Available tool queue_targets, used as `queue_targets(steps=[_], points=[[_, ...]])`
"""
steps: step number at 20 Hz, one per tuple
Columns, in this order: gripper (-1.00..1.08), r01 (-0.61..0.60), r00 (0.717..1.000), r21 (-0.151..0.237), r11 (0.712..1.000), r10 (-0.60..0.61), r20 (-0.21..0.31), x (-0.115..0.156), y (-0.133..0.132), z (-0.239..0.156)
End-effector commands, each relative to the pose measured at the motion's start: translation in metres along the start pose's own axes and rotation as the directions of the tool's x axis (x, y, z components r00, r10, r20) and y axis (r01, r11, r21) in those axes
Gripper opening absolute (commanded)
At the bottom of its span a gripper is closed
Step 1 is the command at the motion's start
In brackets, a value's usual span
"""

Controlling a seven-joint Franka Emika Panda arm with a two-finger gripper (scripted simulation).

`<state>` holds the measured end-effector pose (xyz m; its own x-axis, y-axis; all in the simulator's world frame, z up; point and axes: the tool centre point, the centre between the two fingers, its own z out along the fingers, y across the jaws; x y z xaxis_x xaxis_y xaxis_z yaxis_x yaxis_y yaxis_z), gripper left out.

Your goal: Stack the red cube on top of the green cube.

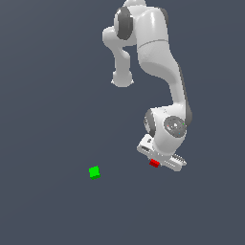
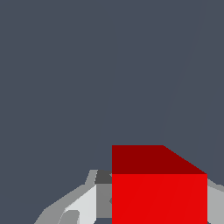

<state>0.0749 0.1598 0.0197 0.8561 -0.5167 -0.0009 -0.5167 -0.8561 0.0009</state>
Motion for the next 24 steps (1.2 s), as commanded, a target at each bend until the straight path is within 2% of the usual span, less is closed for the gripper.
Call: queue_targets(steps=[1,6,16,24], points=[[-1.0,0.0,1.0,0.0,1.0,0.0,0.0,0.0,0.0,-0.003],[-1.0,0.0,1.0,0.0,1.0,0.0,0.0,-0.001,0.0,-0.021],[-1.0,0.0,1.0,0.001,1.0,0.0,-0.001,-0.001,0.001,-0.087],[-1.0,0.0,1.0,0.002,1.0,0.0,-0.002,0.0,0.0,-0.1]])
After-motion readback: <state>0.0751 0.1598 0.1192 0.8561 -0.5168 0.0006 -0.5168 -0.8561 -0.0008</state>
